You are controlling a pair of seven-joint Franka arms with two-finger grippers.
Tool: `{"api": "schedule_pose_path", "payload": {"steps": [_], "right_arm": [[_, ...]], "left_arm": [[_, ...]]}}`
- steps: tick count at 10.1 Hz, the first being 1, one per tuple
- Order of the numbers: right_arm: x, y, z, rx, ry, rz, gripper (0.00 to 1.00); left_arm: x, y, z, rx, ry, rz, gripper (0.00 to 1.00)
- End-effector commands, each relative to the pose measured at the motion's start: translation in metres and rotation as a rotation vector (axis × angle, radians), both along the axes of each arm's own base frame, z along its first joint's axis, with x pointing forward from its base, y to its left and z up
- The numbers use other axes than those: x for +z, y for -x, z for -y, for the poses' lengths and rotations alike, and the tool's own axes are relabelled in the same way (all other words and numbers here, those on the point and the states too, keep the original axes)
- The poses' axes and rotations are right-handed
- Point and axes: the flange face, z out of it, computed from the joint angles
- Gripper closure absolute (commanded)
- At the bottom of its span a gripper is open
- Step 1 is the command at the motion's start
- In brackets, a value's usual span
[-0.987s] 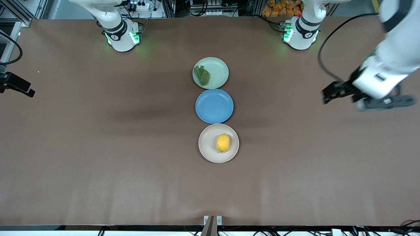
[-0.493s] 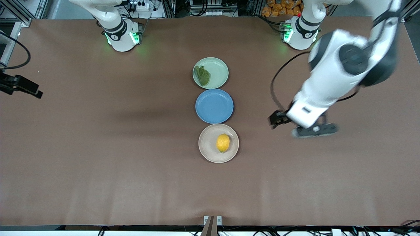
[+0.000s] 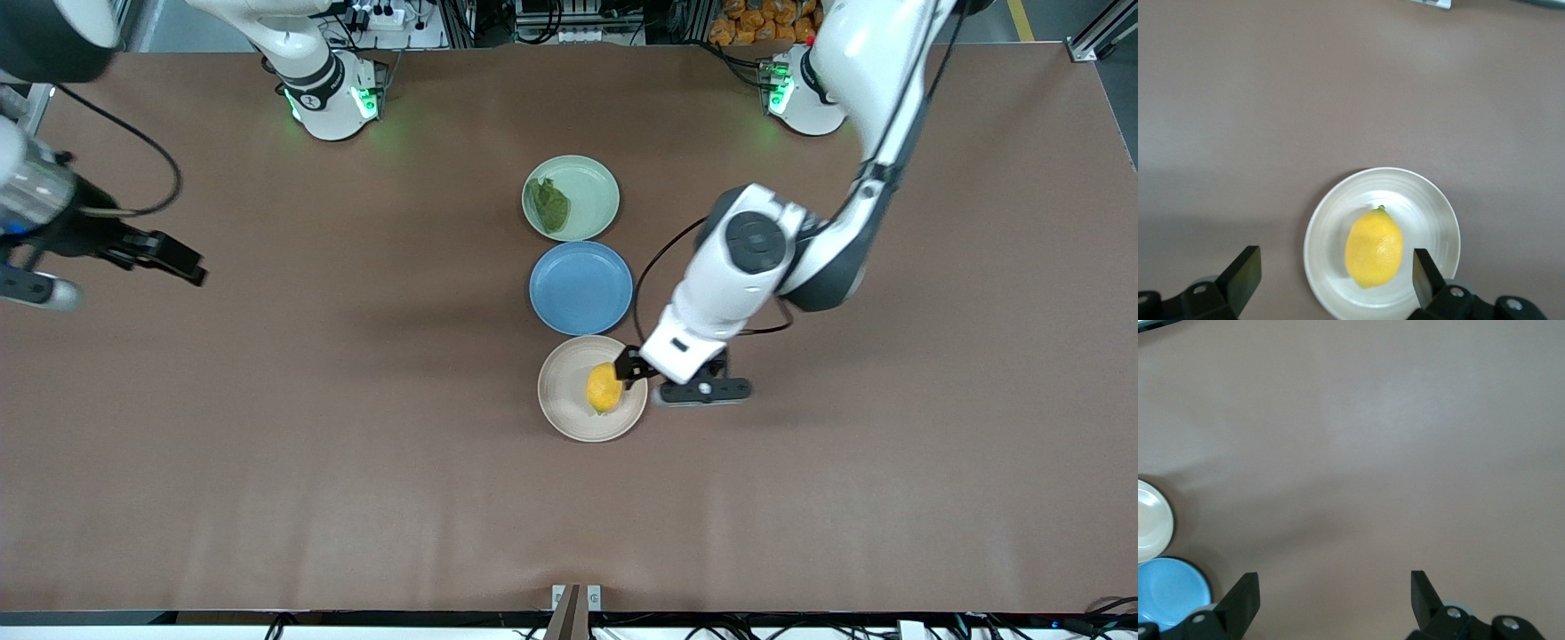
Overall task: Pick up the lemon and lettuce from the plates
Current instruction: 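Close the left gripper on the lemon while the right gripper reaches the lettuce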
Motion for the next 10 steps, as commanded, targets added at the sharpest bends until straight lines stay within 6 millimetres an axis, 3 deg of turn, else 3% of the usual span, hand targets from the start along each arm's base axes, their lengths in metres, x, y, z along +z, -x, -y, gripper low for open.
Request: {"api": "schedule_pose_path", "payload": {"steps": [1, 4, 6, 8, 10], "right_arm": [[-0.025, 0.009, -0.055, -0.091, -0.021, 0.012, 0.0], [-0.063, 0.024, -0.12, -0.136, -0.037, 0.023, 0.0], [-0.101, 0.043, -0.178, -0.183, -0.059, 0.041, 0.0], [-0.147, 0.069, -0.229, -0.191, -0.078, 0.041, 0.0], [-0.19, 0.091, -0.27, -0.205, -0.014, 0.043, 0.0]], "left_arm": [[-0.037, -0.004, 0.013, 0.044, 0.008, 0.026, 0.0], [-0.089, 0.012, 0.042, 0.083, 0.033, 0.044, 0.0], [-0.107, 0.021, 0.049, 0.063, -0.021, 0.056, 0.0], [-0.112, 0.019, 0.046, 0.037, -0.051, 0.072, 0.0], [-0.118, 0.026, 0.053, 0.024, -0.057, 0.066, 0.0]]}}
